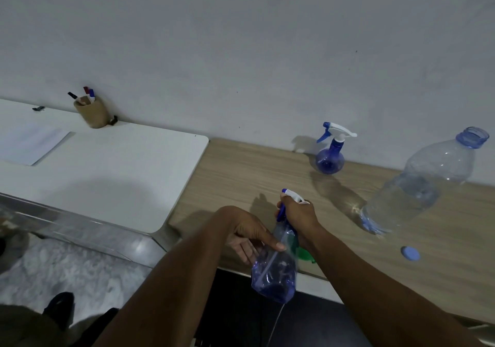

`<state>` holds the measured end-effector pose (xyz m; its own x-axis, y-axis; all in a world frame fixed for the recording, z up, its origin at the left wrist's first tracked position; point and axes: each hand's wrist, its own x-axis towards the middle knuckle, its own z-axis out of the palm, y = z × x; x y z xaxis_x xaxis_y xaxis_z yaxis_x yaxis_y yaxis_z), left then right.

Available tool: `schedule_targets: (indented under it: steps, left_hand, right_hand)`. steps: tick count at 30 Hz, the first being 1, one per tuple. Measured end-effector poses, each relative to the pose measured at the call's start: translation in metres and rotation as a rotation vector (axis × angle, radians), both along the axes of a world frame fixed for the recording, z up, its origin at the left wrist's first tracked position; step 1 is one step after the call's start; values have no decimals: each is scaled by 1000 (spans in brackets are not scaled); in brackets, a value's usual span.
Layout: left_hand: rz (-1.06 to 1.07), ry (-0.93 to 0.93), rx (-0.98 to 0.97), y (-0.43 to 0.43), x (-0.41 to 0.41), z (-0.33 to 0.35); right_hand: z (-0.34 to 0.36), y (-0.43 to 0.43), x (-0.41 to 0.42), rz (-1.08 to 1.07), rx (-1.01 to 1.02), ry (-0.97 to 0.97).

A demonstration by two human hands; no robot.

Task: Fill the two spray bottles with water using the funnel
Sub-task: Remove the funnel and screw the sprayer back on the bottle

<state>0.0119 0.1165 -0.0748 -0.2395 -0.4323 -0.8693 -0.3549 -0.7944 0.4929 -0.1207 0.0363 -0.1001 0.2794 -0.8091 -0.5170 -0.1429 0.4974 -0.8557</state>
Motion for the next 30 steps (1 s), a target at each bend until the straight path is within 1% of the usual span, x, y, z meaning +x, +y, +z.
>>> schedule_targets:
  steps: [3,5,7,9,12,14,17,19,21,23,27,30]
  left_hand:
    - [-2,-19,-6,1,0,0]
    - [13,-40,-27,1,4,3]
    - [43,-87,-83,-1,12,7]
    - [89,-134,-163,-6,22,14]
    - [65,-245,-360,-21,34,29]
    - [66,-356,-533,-36,40,35]
    - [248,-541,-783,-62,47,35]
    - [390,-611,-884,-83,49,32]
    - [471,-615,-931,-104,50,30]
    - [548,-571,-941,-117,47,33]
    - [626,-450,-952,-133,44,20]
    - [610,-389,-937,-142,45,3]
  right_hand:
    - [1,2,1,21,-18,-14]
    - [8,-2,0,74,6,-64]
    - [22,-10,-4,150,-21,-93]
    - [42,-23,-8,248,-156,-55]
    - [77,-48,-8,413,-471,143]
    - [98,-67,1,472,-639,246]
    - [124,-91,16,464,-839,263]
    - [134,-106,28,435,-959,275]
    - [139,-120,42,411,-1041,327]
    - [140,-133,54,385,-1068,364]
    - [127,-161,68,357,-1026,358]
    - [111,-179,75,370,-985,364]
